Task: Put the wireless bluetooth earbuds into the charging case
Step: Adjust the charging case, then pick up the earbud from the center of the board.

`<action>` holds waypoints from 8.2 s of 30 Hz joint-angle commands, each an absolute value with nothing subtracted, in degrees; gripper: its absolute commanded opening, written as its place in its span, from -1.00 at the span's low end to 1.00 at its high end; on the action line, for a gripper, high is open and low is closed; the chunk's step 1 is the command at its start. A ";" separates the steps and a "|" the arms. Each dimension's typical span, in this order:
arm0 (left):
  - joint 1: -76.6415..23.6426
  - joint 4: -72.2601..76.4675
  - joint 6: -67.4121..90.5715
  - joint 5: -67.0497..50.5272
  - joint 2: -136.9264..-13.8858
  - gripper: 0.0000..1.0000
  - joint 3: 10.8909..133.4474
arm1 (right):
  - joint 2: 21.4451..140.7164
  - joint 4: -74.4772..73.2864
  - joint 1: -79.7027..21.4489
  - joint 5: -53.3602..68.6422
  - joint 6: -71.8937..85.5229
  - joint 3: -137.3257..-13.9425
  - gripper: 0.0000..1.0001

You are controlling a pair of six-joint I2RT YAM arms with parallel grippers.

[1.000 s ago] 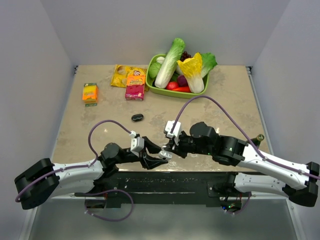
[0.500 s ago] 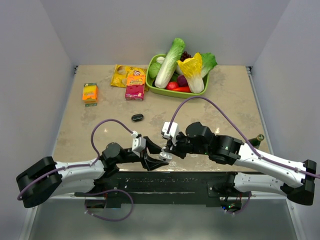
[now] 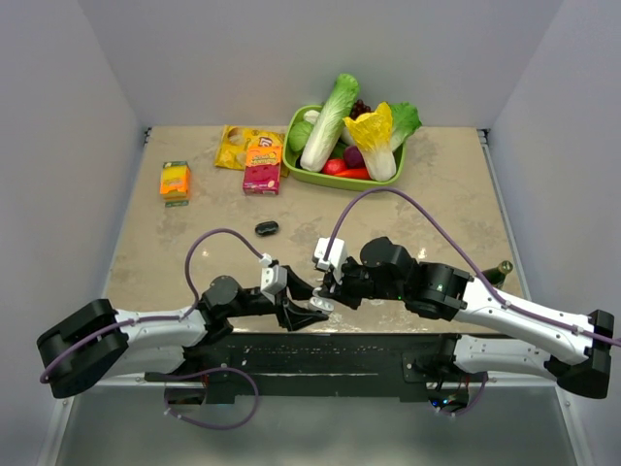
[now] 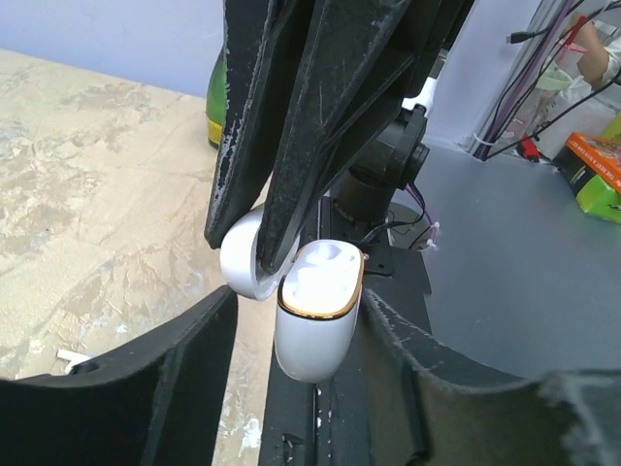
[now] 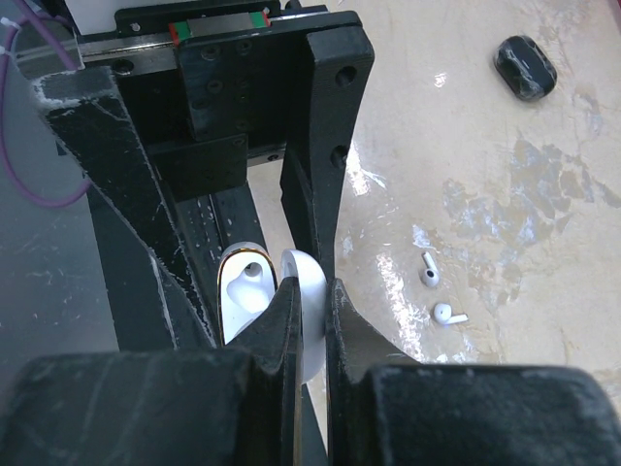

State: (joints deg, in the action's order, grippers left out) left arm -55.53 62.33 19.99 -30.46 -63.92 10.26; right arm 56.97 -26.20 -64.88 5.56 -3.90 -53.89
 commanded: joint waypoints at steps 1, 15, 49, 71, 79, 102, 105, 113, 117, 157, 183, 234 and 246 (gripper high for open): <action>-55.37 66.36 20.13 -30.85 -64.34 0.07 11.95 | 55.99 -25.58 -65.13 6.42 -4.22 -55.99 -1.00; -55.37 66.44 20.13 -31.55 -64.07 -0.37 12.39 | 56.60 -25.66 -65.13 6.59 -4.22 -55.99 -1.00; -55.37 92.47 21.45 -13.46 -55.74 -1.00 -3.25 | 49.74 -13.97 -59.16 -21.18 17.66 -49.32 0.56; -55.37 70.66 19.33 -12.57 -34.01 -1.00 -8.79 | 73.03 2.27 -55.81 -12.48 24.00 -34.36 -0.28; -55.46 72.16 20.92 -13.10 -36.91 -1.00 -9.49 | 77.78 2.47 -55.81 -12.03 23.99 -36.12 -0.56; -55.46 71.89 21.18 -12.74 -37.70 -1.00 -10.02 | 82.00 5.97 -55.46 -10.55 26.98 -34.72 -0.87; -55.46 71.98 21.44 -12.92 -37.79 -1.00 -10.02 | 83.84 5.63 -55.37 -10.45 27.07 -35.51 -0.87; -55.46 71.19 21.36 -13.09 -37.79 -1.00 -10.28 | 86.83 5.62 -54.84 -13.45 26.63 -36.47 -0.87; -55.46 70.93 21.36 -12.92 -37.36 -1.00 -10.46 | 87.89 4.93 -54.23 -14.59 25.93 -37.61 -0.85; -55.46 66.53 20.48 -12.57 -34.89 -1.00 -9.84 | 80.42 -2.28 -51.59 -19.51 26.80 -47.10 0.03; -55.46 67.94 21.44 -11.87 -34.36 -1.00 -11.16 | 101.69 -19.60 -51.42 -11.43 26.28 -64.86 0.01; -55.46 74.79 22.76 -12.57 -37.27 -1.00 -13.45 | 101.69 -19.51 -51.42 -9.40 26.89 -59.33 -0.85; -55.46 74.00 22.24 -12.48 -36.74 -1.00 -12.13 | 91.87 -16.36 -51.42 -11.16 27.77 -57.49 -1.00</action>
State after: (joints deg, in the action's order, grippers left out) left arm -55.53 70.24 22.06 -12.62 -37.17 2.90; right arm 98.06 -18.85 -51.35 -10.50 26.37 -58.37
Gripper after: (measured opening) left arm 0.320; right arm 0.192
